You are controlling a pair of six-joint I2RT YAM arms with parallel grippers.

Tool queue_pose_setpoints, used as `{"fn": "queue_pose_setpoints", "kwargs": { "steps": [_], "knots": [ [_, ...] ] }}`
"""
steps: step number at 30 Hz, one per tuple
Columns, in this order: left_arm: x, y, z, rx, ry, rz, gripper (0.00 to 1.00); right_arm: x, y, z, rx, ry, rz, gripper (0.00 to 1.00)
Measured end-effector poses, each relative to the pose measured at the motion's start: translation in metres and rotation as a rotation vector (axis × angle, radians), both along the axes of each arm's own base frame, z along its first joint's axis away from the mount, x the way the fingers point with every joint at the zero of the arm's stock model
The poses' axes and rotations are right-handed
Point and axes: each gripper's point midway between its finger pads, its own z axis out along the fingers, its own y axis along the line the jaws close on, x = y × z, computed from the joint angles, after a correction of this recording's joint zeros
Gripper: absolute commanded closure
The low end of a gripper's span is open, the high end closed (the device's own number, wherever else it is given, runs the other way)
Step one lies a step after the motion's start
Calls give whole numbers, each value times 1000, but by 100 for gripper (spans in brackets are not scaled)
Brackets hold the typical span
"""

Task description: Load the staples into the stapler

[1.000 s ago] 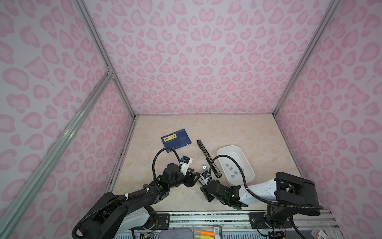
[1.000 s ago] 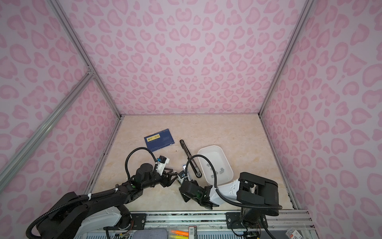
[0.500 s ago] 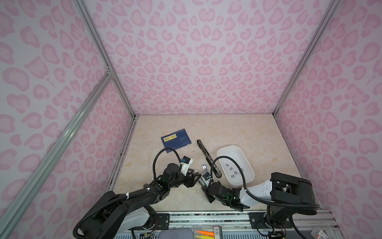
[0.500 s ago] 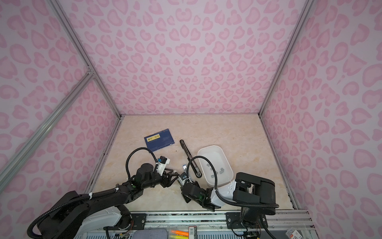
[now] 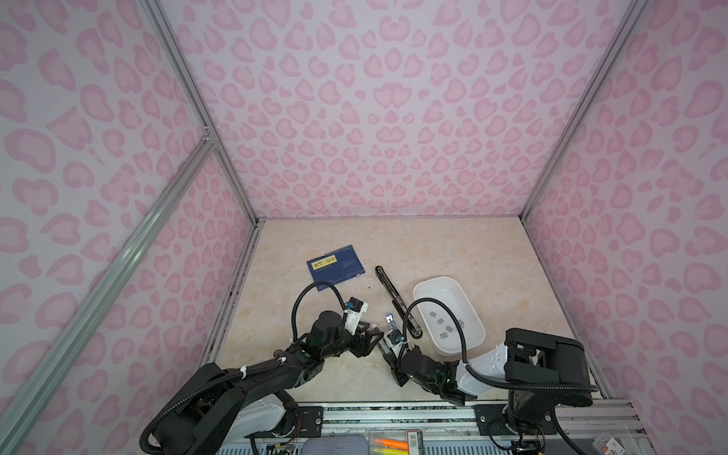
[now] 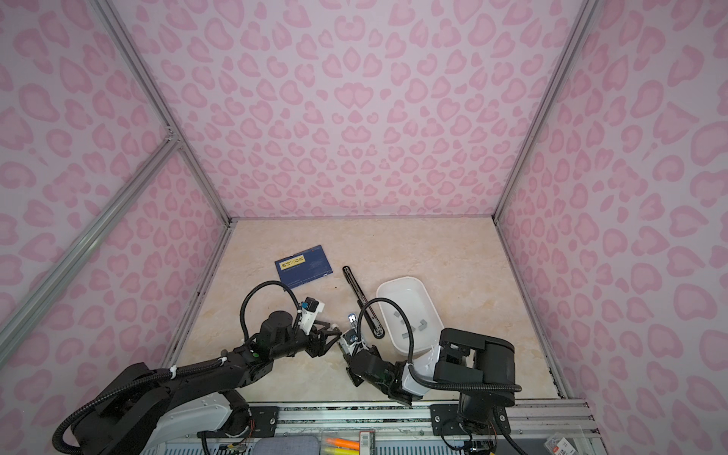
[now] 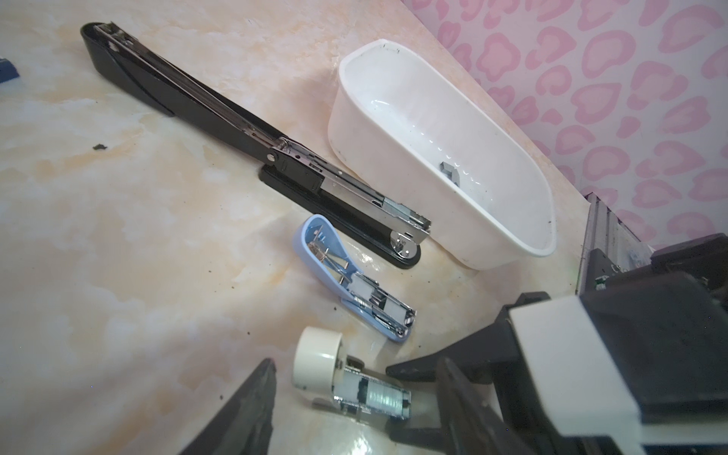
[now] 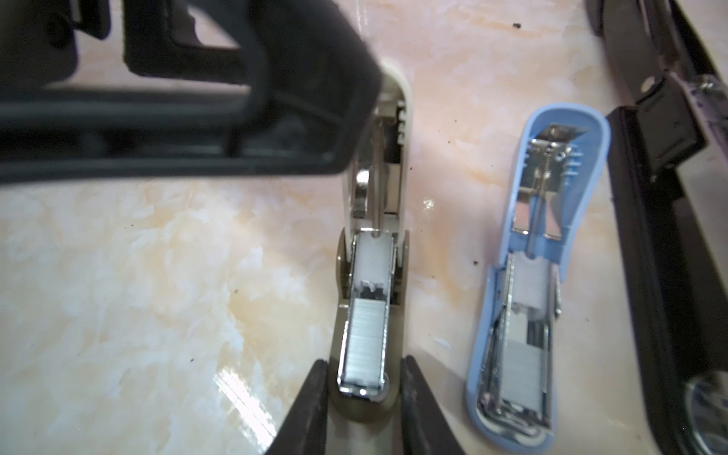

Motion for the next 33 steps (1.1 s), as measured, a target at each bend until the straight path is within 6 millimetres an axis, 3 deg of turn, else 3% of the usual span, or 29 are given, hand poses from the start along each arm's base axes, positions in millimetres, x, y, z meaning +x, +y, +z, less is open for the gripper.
{"fn": "queue_pose_setpoints", "kwargs": {
  "steps": [7, 19, 26, 33],
  "knots": [
    [-2, -4, -5, 6, 21, -30, 35, 1, 1, 0, 12, -8, -5, 75],
    [-25, -17, 4, -43, 2, -168, 47, 4, 0, 1, 45, 7, -8, 77],
    [-31, -19, -4, -30, 20, -201, 53, 2, 0, 1, 53, 16, -4, 77],
    [-29, -18, -12, -7, 35, -192, 54, 2, -1, 2, 53, 18, -5, 70]
  ]
}}
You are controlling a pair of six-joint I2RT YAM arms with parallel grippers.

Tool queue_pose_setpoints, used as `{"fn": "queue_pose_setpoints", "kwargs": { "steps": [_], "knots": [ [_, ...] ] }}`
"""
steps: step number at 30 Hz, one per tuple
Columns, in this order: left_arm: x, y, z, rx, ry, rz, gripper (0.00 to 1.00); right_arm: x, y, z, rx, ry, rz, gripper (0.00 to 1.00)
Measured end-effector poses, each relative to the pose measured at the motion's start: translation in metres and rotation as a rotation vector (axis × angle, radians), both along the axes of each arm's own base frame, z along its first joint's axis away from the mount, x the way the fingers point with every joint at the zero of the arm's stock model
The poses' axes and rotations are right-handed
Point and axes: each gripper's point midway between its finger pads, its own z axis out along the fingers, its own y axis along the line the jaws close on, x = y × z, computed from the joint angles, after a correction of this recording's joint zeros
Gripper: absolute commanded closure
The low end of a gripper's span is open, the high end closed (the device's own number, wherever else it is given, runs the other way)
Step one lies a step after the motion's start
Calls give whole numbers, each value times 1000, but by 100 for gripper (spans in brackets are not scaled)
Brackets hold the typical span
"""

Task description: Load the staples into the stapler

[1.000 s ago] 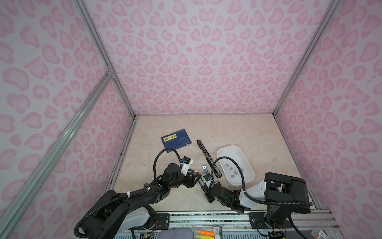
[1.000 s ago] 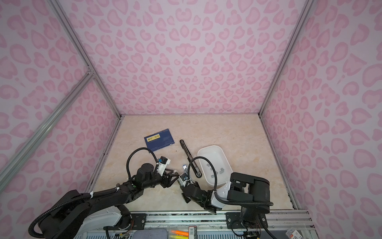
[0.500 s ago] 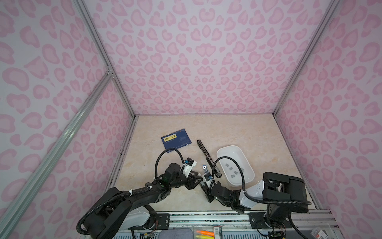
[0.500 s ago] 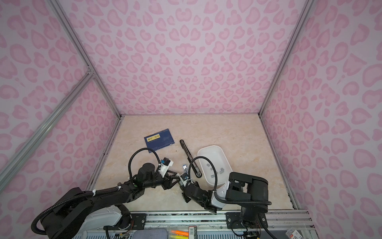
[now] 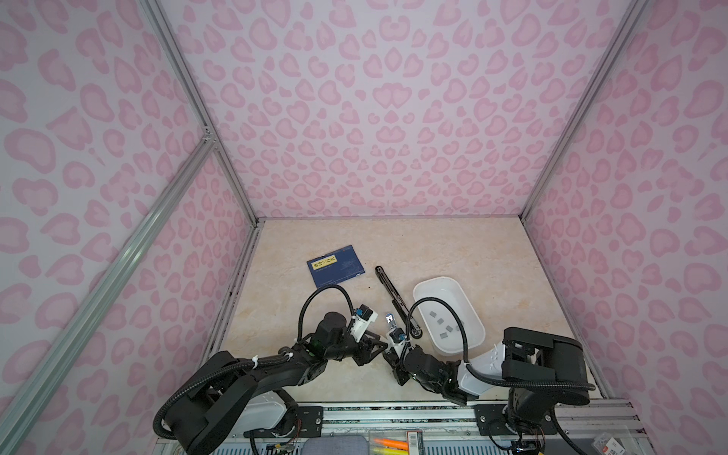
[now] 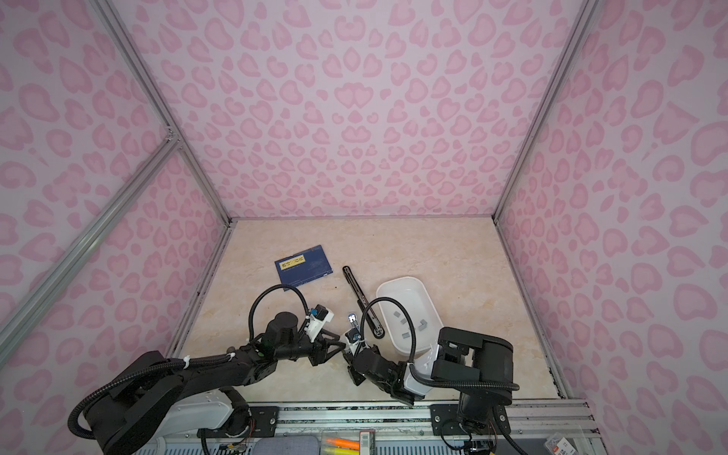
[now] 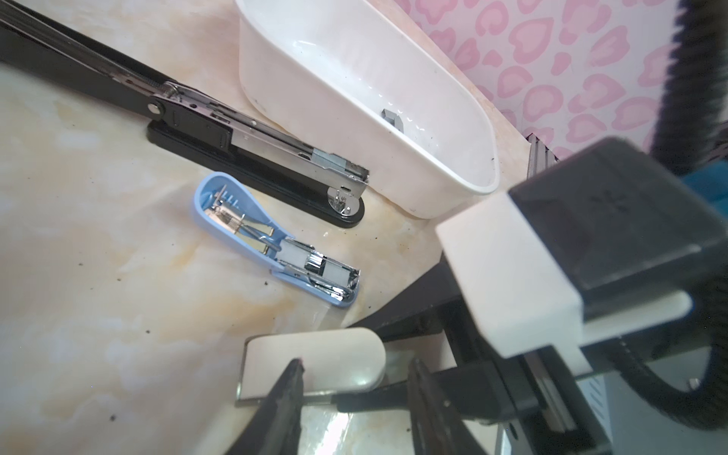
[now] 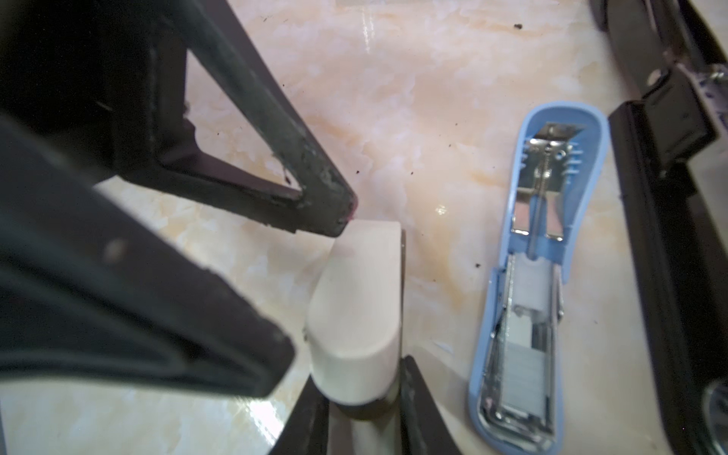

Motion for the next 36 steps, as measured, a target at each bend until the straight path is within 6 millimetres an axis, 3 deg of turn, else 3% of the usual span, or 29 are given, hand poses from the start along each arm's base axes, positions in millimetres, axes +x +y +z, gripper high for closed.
{"fn": "queue_pose_setpoints", "kwargs": {
  "steps": [5, 12, 24, 31, 36],
  "knots": [
    [13, 6, -7, 43, -17, 71, 54, -3, -8, 4, -16, 8, 0, 61],
    [25, 9, -20, 102, -16, 129, 54, -7, -19, 27, 4, -23, 3, 55],
    [31, 1, -29, 134, -8, 129, 57, -4, -13, 92, 77, -103, 22, 66],
    [31, 0, -29, 131, -15, 126, 58, -2, -6, 72, -4, -87, 35, 71],
    [31, 0, -28, 132, -19, 124, 59, -3, -5, 44, -76, -52, 43, 74]
  ]
}}
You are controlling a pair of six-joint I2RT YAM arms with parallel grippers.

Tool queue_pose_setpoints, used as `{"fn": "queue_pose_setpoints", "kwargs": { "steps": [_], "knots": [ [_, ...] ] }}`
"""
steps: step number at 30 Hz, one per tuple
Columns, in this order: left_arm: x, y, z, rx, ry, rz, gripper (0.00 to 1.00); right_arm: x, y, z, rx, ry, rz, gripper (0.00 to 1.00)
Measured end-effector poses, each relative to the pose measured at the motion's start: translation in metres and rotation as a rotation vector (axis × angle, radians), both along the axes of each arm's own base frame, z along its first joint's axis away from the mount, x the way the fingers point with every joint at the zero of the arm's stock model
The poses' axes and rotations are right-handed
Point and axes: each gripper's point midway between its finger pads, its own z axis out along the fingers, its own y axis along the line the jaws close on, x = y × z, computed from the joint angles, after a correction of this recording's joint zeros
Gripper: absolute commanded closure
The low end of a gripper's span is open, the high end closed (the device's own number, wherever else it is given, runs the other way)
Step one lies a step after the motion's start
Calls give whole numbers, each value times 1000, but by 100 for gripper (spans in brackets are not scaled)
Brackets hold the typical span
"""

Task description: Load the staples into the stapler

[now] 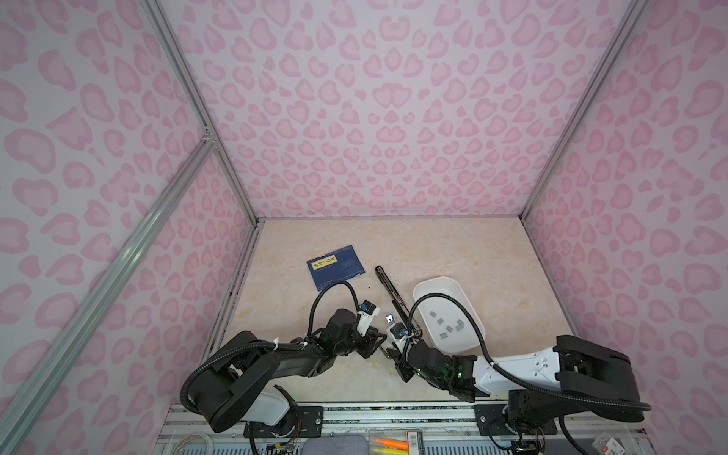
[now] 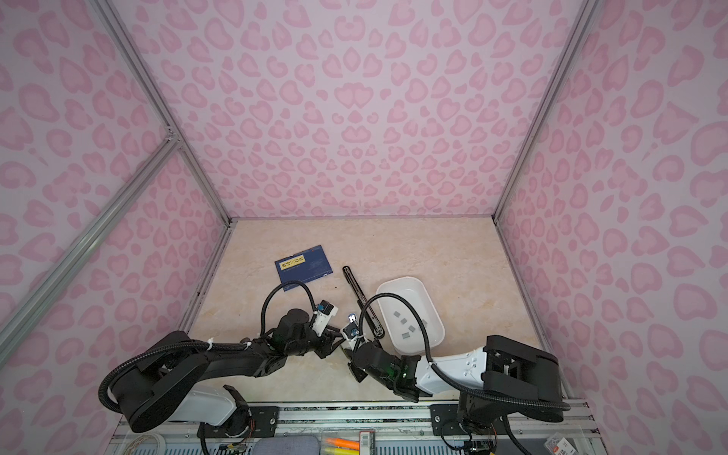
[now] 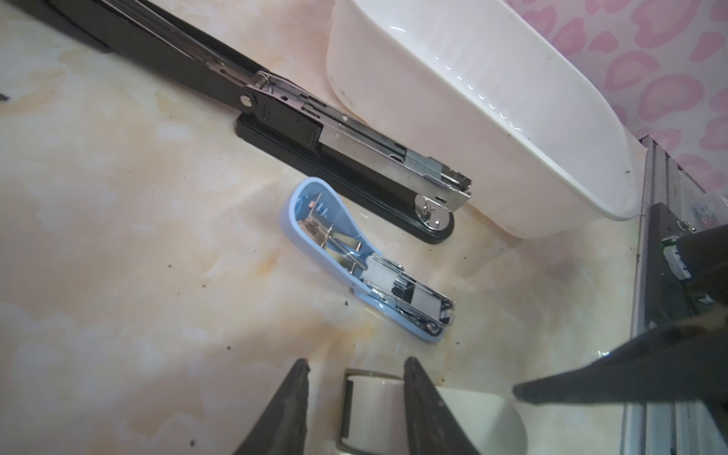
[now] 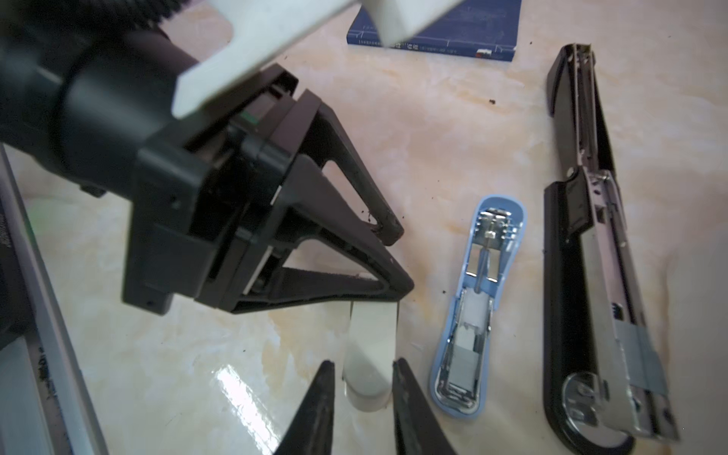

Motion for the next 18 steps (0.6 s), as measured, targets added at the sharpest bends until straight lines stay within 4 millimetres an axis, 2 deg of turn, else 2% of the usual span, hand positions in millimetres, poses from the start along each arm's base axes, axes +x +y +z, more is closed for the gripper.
{"fn": "queue_pose_setpoints", "kwargs": {
  "steps": [5, 14, 18],
  "knots": [
    [-1, 0, -1, 2, 2, -7, 59, -2, 0, -17, -27, 26, -5, 75],
    [-4, -1, -1, 1, 2, -22, 60, -1, 5, -23, -2, 27, -30, 78],
    [-5, -1, -2, 0, 3, -29, 60, 0, 6, -22, 8, 30, -34, 71]
  ]
}}
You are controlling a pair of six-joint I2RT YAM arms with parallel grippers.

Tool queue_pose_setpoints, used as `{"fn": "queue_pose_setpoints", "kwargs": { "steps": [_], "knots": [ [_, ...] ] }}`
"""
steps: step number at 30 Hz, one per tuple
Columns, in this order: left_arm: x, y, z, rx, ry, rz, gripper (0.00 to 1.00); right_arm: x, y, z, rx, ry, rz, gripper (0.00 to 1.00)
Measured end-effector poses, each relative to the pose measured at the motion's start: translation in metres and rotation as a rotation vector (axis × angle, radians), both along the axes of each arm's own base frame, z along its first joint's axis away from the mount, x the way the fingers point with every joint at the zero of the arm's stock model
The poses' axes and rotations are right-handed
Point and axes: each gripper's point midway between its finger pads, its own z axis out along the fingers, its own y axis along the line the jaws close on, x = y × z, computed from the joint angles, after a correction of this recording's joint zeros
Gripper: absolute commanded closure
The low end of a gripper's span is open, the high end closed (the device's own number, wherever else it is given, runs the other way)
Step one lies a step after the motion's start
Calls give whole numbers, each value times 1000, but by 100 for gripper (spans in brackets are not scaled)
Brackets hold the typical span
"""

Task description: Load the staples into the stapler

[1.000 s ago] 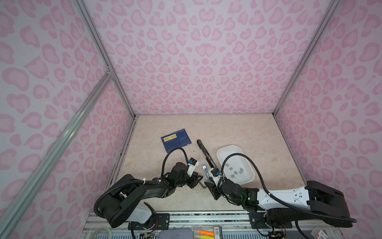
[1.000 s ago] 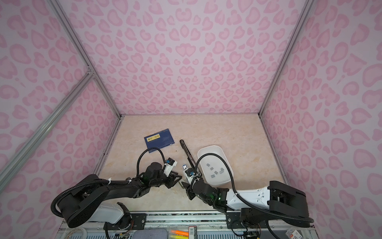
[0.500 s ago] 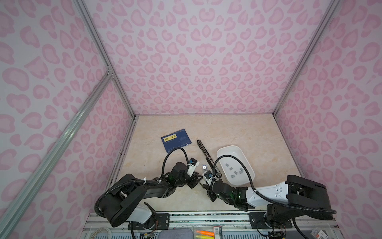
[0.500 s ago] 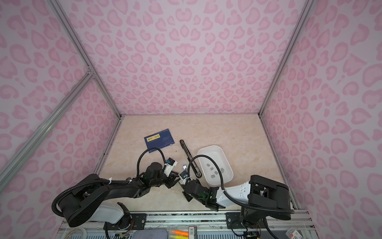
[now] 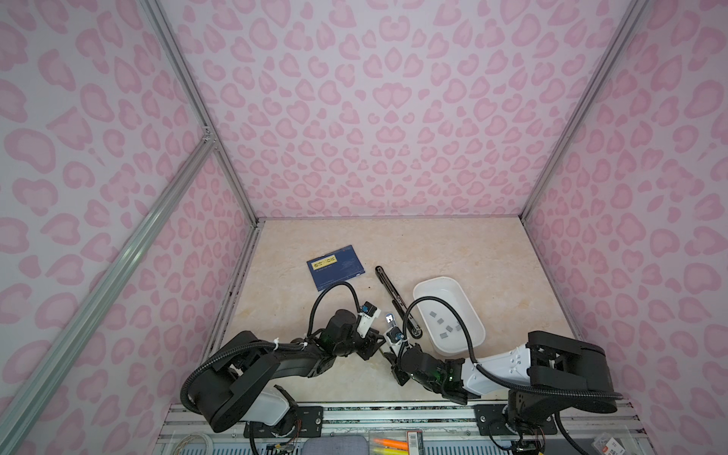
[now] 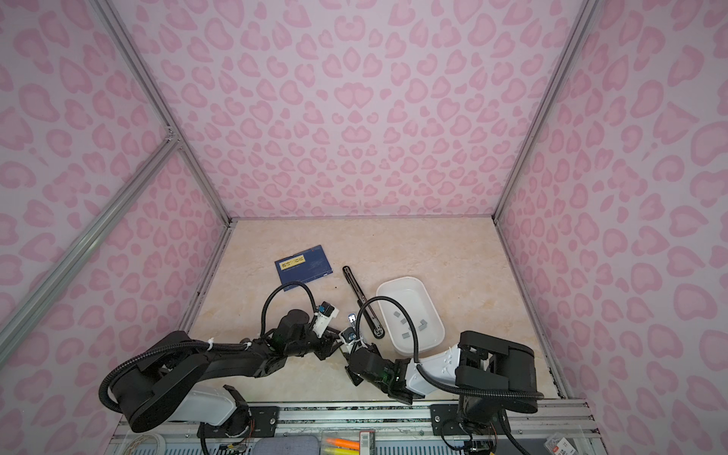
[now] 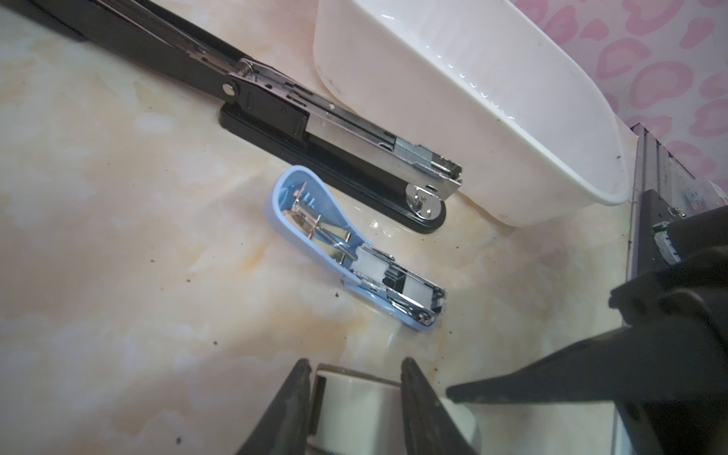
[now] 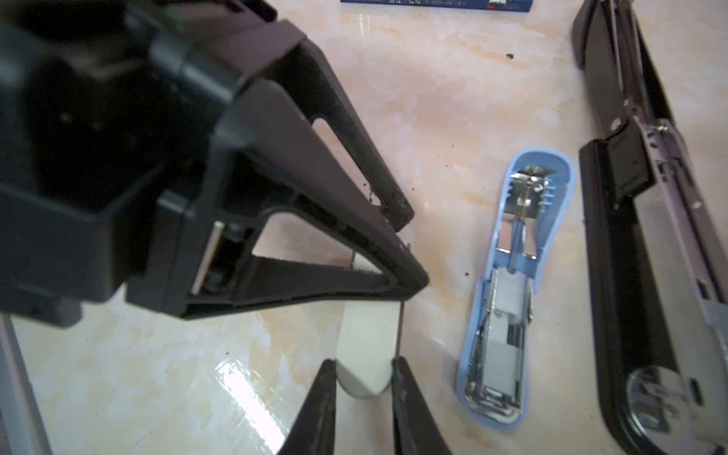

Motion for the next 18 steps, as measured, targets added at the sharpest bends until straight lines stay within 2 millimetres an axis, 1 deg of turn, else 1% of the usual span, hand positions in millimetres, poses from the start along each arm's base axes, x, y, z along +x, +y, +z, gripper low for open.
{"fn": "queue_pose_setpoints", "kwargs": {
  "steps": [3, 8, 13, 15, 18],
  "knots": [
    [0, 0, 1, -4, -5, -3, 61, -3, -1, 1, -4, 12, 11, 69],
    [0, 0, 1, -8, -11, -4, 61, -1, 0, 20, 30, -8, 10, 68],
    [0, 0, 1, -10, -14, -4, 62, 2, 6, 33, 49, -22, 10, 69],
    [0, 0, 1, -10, -14, -4, 62, 3, 9, 33, 45, -26, 11, 69],
    [-1, 0, 1, -10, -14, -4, 62, 5, 10, 22, 13, -19, 5, 73]
  ]
}}
